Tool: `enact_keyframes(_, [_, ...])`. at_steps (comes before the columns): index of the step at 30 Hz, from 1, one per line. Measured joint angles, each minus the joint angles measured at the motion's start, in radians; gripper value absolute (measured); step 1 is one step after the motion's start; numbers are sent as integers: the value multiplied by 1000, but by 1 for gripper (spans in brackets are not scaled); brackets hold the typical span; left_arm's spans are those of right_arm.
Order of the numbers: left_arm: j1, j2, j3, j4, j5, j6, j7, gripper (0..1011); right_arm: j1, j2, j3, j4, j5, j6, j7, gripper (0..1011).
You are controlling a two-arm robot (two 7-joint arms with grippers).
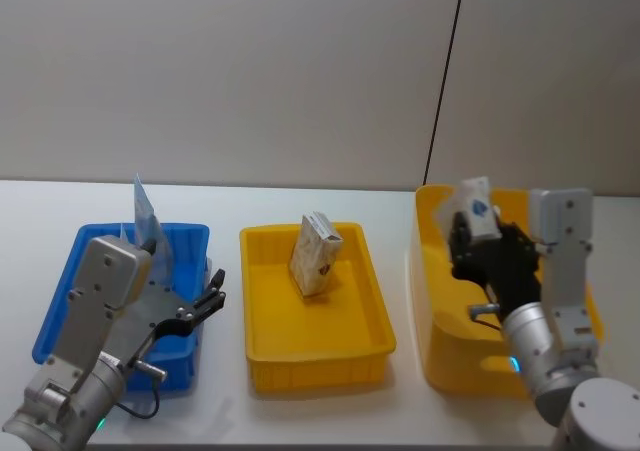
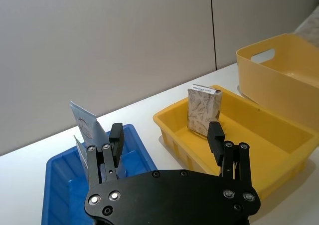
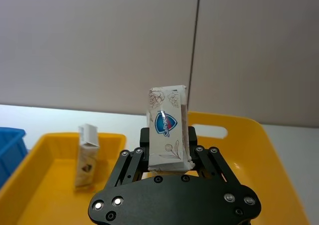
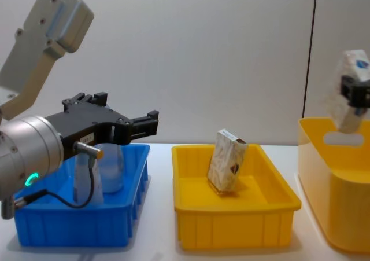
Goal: Bimanual collaborative sorting of washing and personal care products
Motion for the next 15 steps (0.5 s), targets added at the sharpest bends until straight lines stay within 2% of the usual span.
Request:
enact_keyframes(6, [0, 0, 0, 0, 0, 0, 0, 1001, -27, 4, 34, -35, -4, 73, -24, 367])
enact_keyframes(15, [0, 0, 0, 0, 0, 0, 0, 1001, -47, 7, 70, -47, -6, 167, -37, 367])
